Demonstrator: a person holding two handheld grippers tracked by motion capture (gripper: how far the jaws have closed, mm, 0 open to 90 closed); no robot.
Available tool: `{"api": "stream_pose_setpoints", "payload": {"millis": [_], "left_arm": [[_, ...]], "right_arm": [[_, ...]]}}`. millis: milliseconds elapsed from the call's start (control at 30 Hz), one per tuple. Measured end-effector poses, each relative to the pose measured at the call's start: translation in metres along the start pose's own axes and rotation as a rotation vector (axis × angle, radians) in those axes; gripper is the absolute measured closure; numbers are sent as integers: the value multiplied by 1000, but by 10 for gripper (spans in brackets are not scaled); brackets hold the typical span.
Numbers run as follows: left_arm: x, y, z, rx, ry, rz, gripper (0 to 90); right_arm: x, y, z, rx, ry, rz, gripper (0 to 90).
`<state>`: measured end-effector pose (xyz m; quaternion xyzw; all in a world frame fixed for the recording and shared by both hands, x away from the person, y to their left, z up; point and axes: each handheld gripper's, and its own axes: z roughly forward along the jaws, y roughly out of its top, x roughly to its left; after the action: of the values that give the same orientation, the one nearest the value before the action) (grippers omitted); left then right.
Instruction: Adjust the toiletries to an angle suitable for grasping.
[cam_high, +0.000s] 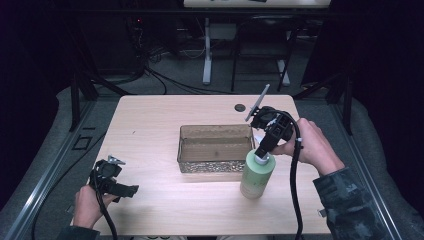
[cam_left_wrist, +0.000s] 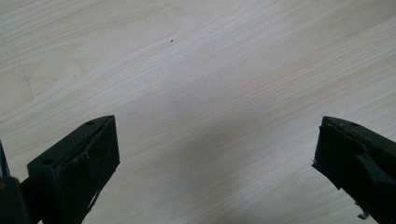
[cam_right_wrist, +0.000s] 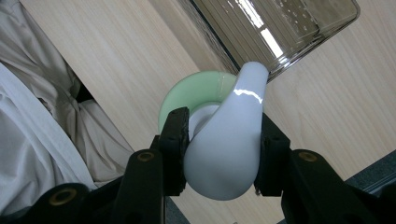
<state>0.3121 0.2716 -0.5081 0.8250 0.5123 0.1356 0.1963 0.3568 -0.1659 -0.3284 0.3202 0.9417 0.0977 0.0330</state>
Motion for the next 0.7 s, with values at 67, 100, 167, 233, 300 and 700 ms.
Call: {"api": "stream_pose_setpoints", "payload": {"millis": [67,100,167,233,300,700], "left_arm": [[0,0,0,1,1,3,1],[-1,1,0,2,1,7,1],[-2,1,0,2,3,6,1],[-3,1,0,1,3,7,1],[-3,2,0,5,3,13,1],[-6,4,3,8,-4,18,1]], "right_arm": [[0,0,0,-1,-3,-1,626],[0,0,0,-2,-2,-2,627],[1,-1,0,-6,-4,1,627],[1,-1,0,-8,-5,-1,627],[1,-1,0,-9,-5,-1,628],[1,-2,0,-16,2,-1,630]]}}
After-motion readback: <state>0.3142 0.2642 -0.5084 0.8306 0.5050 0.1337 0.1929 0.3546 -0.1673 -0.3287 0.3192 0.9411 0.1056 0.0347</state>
